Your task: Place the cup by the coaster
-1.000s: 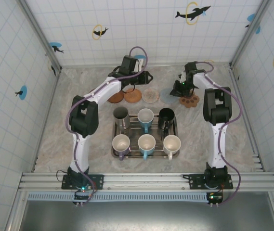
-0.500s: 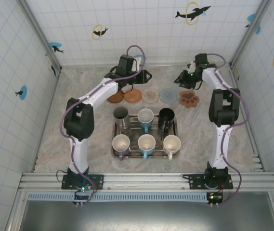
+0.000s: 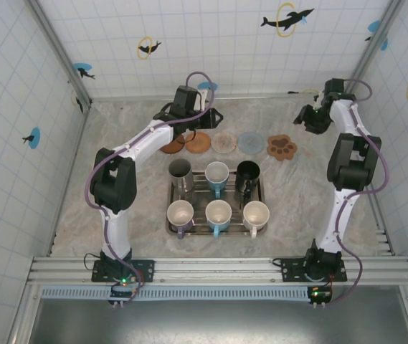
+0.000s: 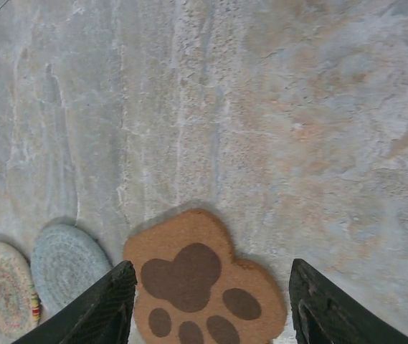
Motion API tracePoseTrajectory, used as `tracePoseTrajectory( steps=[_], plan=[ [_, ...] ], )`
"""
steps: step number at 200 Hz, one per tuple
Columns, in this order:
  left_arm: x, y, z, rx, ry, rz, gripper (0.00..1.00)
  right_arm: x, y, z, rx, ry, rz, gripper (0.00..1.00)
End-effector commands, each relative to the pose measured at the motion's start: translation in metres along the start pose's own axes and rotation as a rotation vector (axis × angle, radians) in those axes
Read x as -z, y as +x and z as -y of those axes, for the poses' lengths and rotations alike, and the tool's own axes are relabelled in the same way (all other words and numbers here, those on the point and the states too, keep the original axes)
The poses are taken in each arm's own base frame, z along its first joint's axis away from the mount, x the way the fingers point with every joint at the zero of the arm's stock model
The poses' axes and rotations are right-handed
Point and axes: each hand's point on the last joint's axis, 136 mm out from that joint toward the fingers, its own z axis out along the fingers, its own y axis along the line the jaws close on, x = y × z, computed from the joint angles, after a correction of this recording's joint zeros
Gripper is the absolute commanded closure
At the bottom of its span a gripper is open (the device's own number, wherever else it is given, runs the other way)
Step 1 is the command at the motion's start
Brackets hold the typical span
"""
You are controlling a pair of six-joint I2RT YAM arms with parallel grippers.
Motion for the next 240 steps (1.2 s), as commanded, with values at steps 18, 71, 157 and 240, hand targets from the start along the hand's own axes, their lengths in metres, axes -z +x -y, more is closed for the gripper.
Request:
tracePoseTrajectory(
  steps=[18,71,157,240],
  plan=[
    [0.02,-0.012,0.003,-0.021,-0.014,0.036,0.54,-0.034,0.025,0.016,-0.008,0.025,-0.094,0.4],
    [0.02,-0.009,0.001,-0.017,-0.02,0.032,0.54,-0.047,0.049,0.034,-0.058,0.043,-0.116,0.39],
    [0.021,-0.003,0.001,-0.018,-0.013,0.028,0.54,-0.029,0.079,0.039,-0.148,0.015,-0.07,0.41],
    [0.022,0.001,0.001,-0.015,-0.009,0.023,0.54,-0.037,0.106,0.029,-0.161,-0.012,-0.089,0.48]
  ],
)
